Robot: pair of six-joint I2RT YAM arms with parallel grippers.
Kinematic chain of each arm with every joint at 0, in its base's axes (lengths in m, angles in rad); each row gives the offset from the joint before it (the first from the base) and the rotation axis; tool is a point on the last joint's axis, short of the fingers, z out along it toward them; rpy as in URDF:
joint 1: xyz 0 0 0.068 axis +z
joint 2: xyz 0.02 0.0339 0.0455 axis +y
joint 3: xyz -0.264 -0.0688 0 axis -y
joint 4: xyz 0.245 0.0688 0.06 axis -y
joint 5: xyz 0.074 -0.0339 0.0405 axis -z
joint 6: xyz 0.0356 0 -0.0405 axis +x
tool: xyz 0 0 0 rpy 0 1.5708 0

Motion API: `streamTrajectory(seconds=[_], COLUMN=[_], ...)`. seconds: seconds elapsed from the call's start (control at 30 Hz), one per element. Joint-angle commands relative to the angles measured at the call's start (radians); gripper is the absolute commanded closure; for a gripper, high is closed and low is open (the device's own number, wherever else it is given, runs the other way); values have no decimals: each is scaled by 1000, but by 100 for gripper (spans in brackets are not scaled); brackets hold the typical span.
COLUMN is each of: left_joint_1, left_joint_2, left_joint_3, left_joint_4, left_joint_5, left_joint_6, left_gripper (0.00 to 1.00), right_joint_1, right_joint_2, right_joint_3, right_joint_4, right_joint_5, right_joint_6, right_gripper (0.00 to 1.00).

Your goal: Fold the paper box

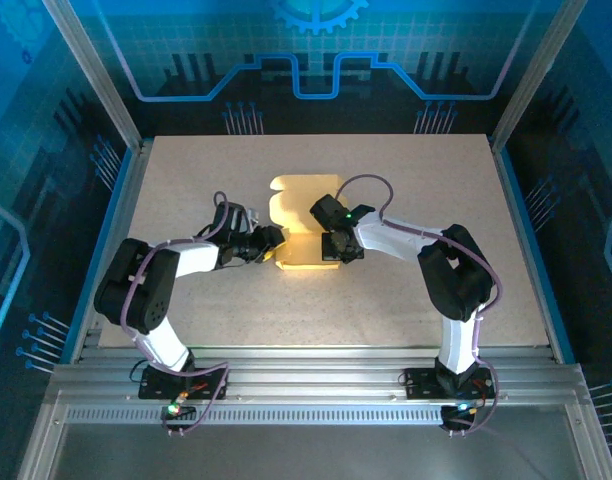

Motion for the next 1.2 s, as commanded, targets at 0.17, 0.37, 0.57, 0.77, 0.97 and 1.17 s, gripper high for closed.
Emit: streamTrajectory(seconds=[0.17, 0.37, 0.57, 0.77, 0.97, 1.17], left_joint_1=[-53, -72, -101, -151, -181, -219], left_joint_2=[29, 66, 84, 119, 151, 163], left_joint_3=[65, 80, 121, 184, 199, 240], left_joint_4=[-91, -173, -242, -360, -439, -568], left_joint_5=[9, -38, -69, -153, -240, -450], left_joint_6=[51, 98, 154, 220, 278, 315], left_gripper=[68, 75, 78, 82, 83, 92], right_joint_1=[-3, -3, -3, 0, -1, -1], right_joint_2=[-8, -6, 0, 3, 7, 16], right_joint_3=[26, 33, 35, 43, 45, 51], right_joint_4=[-25, -26, -24, -23, -22, -22], right_joint_5=[-22, -23, -29, -32, -30, -37], right_joint_6=[-14, -19, -18, -19, -22, -17], right_gripper=[100, 100, 100, 100, 100, 100])
